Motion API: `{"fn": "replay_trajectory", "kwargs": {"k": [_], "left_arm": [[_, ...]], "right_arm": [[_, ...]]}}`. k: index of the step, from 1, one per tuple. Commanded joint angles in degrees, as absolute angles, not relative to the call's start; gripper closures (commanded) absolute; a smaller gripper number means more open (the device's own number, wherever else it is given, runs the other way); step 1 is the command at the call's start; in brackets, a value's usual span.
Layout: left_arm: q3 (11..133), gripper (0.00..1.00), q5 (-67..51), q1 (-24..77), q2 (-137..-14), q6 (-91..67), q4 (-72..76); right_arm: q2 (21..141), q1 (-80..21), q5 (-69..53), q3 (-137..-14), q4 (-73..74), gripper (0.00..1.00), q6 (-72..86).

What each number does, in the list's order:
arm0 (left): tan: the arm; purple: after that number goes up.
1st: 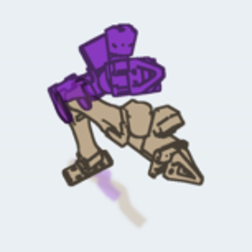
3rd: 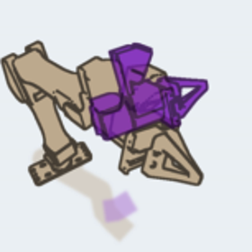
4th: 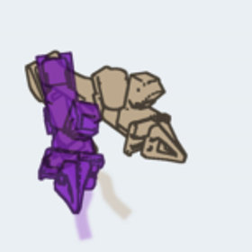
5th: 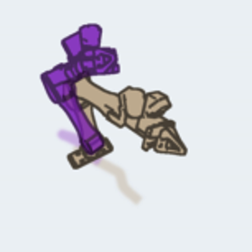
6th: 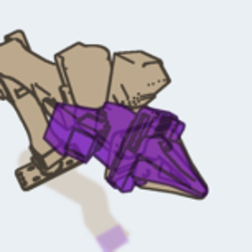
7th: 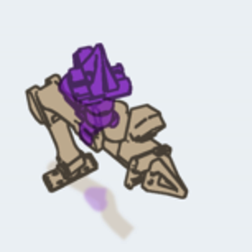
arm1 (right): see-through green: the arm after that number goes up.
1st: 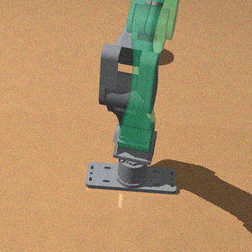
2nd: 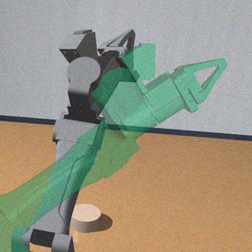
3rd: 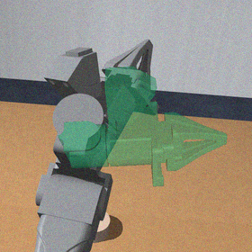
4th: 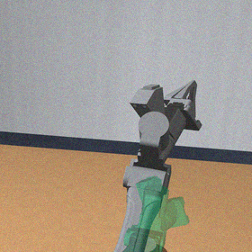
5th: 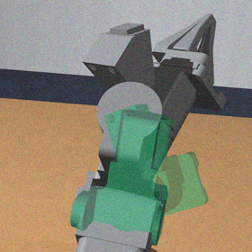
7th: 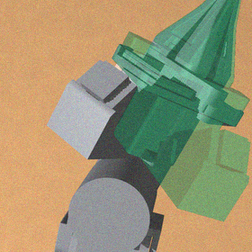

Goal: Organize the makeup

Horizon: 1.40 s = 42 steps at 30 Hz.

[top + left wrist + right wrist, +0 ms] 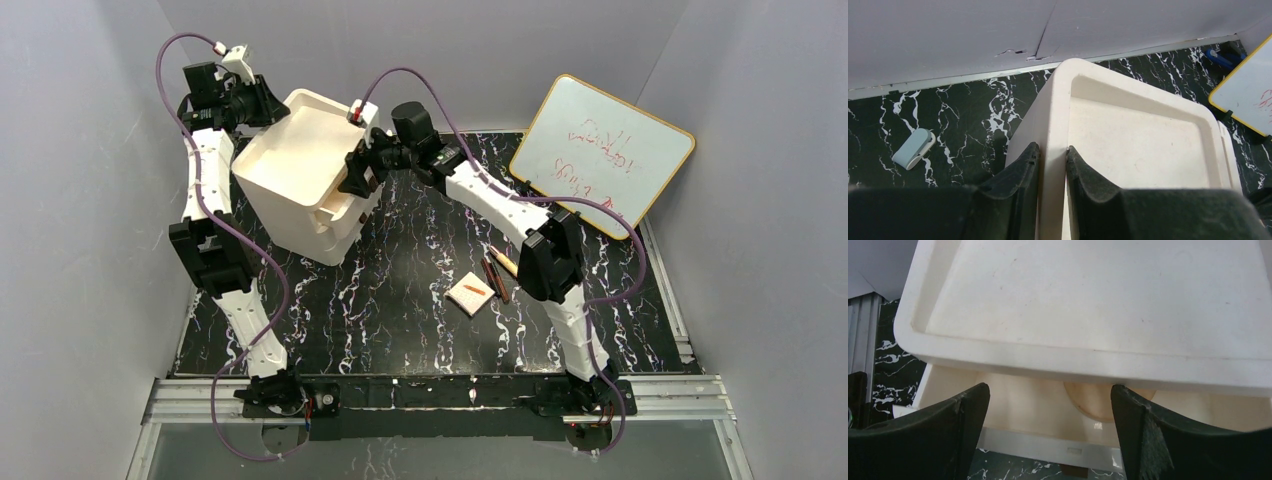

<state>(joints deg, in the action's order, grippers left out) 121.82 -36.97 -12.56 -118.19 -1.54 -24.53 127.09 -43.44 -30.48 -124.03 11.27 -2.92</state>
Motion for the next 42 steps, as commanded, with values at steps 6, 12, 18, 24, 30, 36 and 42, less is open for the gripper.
{"fn": "replay_trajectory", "kwargs": {"k": [6, 12, 18, 24, 30, 36, 42], "left_arm": [[122.17, 1.00, -37.80, -9.58, -117.65, -1.27, -33.69], [122.26, 1.00, -37.59, -9.49, -118.35, -1.10, -33.97], [122.05, 1.00, -36.74, -9.49, -118.21, -0.38, -34.51], [122.08, 1.00, -36.80, -9.34, -118.18, -0.57, -34.60], [121.80, 1.00, -36.61, -8.75, -117.56, -0.37, -34.82], [121.56, 1.00, -36.56, -8.53, -116.99, -0.26, -35.01], [121.56, 1.00, -36.38, -8.18, -117.25, -0.26, -35.49]], "right_arm": [[124.06, -47.11, -26.83, -117.26, -0.30, 0.02, -1.73], [112.09, -47.08, -19.90, -104.97, -6.85, 0.02, -6.07], [102.85, -47.02, -16.58, -90.81, -11.45, 0.02, -5.08], [102.57, -46.94, -15.67, -84.43, -11.87, 0.02, -4.83], [110.43, -45.63, -16.72, -89.11, -13.36, 0.02, -4.07], [120.21, -45.43, -18.95, -102.04, -11.74, 0.02, -2.92], [127.36, -45.39, -20.71, -114.66, -8.55, 0.02, -1.69]]}}
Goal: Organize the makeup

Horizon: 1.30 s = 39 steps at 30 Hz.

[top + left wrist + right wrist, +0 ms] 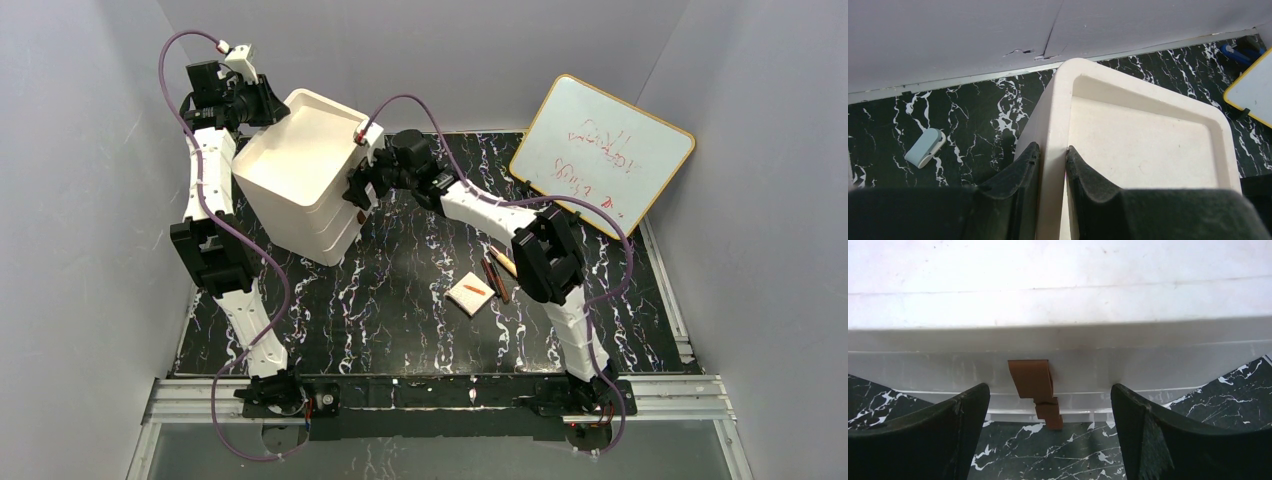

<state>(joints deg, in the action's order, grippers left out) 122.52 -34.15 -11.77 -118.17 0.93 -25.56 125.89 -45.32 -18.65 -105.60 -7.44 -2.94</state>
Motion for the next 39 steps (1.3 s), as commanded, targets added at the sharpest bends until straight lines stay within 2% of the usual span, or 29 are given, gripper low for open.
{"fn": "replay_trajectory", "kwargs": {"k": [1, 10, 18, 26, 29, 30, 31, 32, 34, 37, 39], "left_arm": [[121.69, 1.00, -36.24, -8.17, -117.29, -0.26, -35.55], [121.82, 1.00, -35.96, -8.09, -117.85, -0.25, -35.87], [121.78, 1.00, -35.56, -8.00, -118.10, -0.26, -35.99], [121.83, 1.00, -35.20, -8.00, -117.95, 1.24, -36.21], [121.90, 1.00, -35.01, -8.00, -117.87, 1.36, -36.27], [121.90, 1.00, -34.98, -8.00, -117.84, 1.32, -36.25], [122.03, 1.00, -35.00, -8.00, -117.78, 1.45, -36.29], [122.05, 1.00, -34.92, -8.00, -117.84, 1.49, -36.28], [122.12, 1.00, -34.98, -7.98, -117.84, 1.49, -36.33], [122.08, 1.00, -34.98, -8.00, -117.83, 1.49, -36.38], [122.11, 1.00, -34.98, -8.00, -117.83, 1.50, -36.46]], "right_arm": [[127.94, -45.48, -21.01, -115.48, -8.19, 0.02, -1.63], [128.27, -45.48, -21.13, -109.23, -9.83, 0.02, -0.44], [131.12, -45.48, -20.86, -108.54, -9.78, 0.04, 1.47], [134.90, -45.53, -18.92, -111.52, -8.31, 0.25, 1.32], [135.81, -45.37, -18.90, -112.20, -8.09, 0.43, 1.32], [135.94, -45.47, -18.90, -112.35, -8.13, 0.56, 1.32], [135.92, -45.47, -18.79, -112.26, -8.29, 0.64, 1.46], [135.89, -45.49, -18.81, -112.09, -8.42, 0.66, 1.46], [135.61, -45.47, -18.68, -111.92, -8.48, 0.64, 1.45], [134.41, -45.48, -18.94, -111.18, -8.50, 0.53, 1.17], [133.32, -45.43, -18.90, -110.20, -8.61, 0.49, 0.79]]}}
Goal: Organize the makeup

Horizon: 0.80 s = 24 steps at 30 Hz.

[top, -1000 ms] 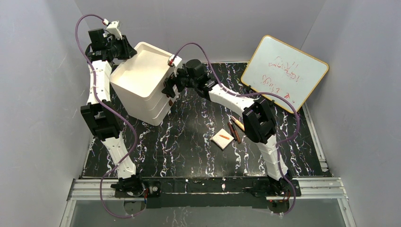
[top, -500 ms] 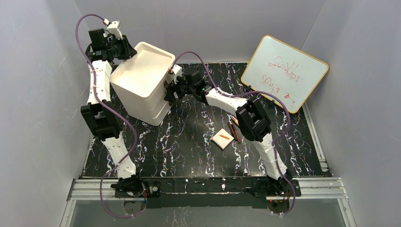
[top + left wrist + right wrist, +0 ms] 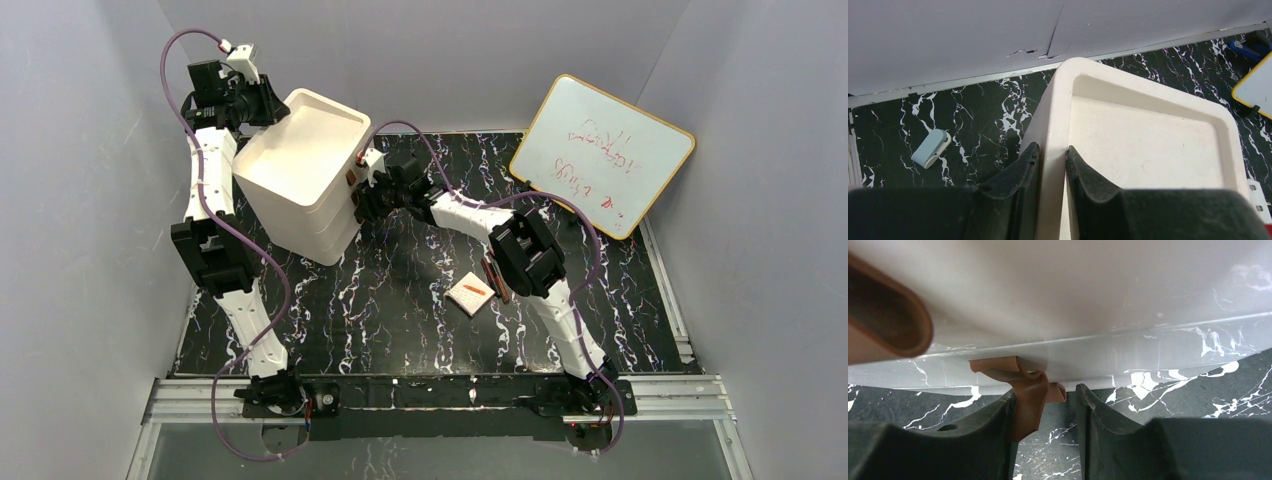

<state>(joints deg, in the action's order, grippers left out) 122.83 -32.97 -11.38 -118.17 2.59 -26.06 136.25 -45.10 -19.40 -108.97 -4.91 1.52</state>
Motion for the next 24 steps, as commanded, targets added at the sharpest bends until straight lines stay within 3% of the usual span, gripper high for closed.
{"fn": "replay_trajectory", "kwargs": {"k": [1, 15, 20, 24], "left_arm": [[122.11, 1.00, -35.02, -8.00, -117.86, 1.49, -36.40], [121.99, 1.00, -34.81, -8.00, -117.19, 1.73, -36.56], [121.60, 1.00, -34.85, -8.00, -117.05, 1.71, -36.56], [121.38, 1.00, -34.64, -8.00, -116.69, 1.86, -36.56]], "right_arm": [[132.55, -45.43, -18.90, -109.80, -8.61, 0.49, 0.59], [128.85, -45.45, -18.17, -109.52, -8.69, 0.50, 0.09], [128.82, -45.45, -17.68, -109.80, -8.76, 0.62, 0.09], [128.78, -45.46, -17.65, -109.81, -8.85, 0.77, 0.09]]}}
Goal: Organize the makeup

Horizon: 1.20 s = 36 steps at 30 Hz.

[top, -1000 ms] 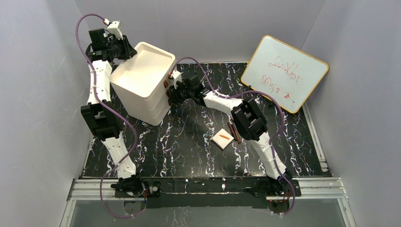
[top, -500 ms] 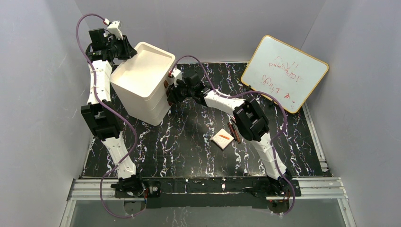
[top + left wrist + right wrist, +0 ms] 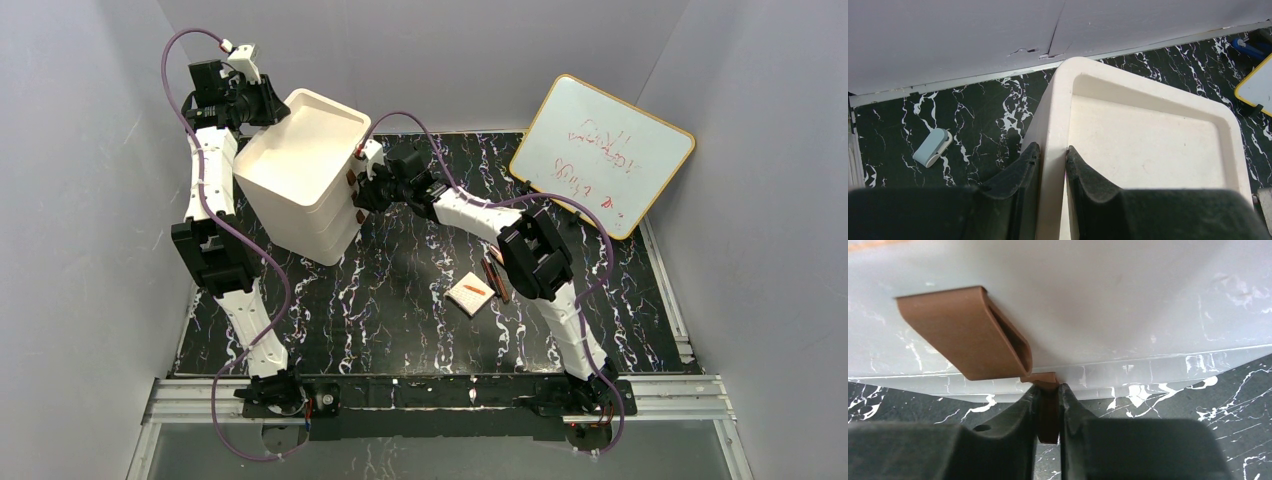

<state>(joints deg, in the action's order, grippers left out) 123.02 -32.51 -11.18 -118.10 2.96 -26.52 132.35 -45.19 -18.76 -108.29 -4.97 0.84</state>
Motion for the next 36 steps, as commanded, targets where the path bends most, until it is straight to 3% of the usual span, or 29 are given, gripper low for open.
{"fn": "replay_trajectory", "kwargs": {"k": [1, 4, 13, 25, 36], "left_arm": [[121.31, 1.00, -34.57, -8.00, -116.65, 1.90, -36.56], [121.16, 1.00, -34.64, -8.00, -116.71, 1.86, -36.56], [120.65, 1.00, -34.21, -8.00, -116.61, 2.28, -36.56], [120.61, 1.00, -34.36, -7.82, -117.48, 2.55, -36.56], [120.50, 1.00, -34.75, -7.73, -117.84, 3.12, -36.57]], "right_arm": [[128.77, -45.44, -17.61, -109.77, -8.94, 0.83, 0.09], [128.48, -45.47, -16.83, -109.71, -8.65, 0.99, 0.09], [123.70, -45.37, -13.22, -103.30, -6.59, 0.99, -3.35], [104.72, -44.05, -4.98, -75.14, -9.56, 0.99, -5.78], [97.98, -42.60, 0.48, -66.63, -6.52, 0.99, -5.13]]}}
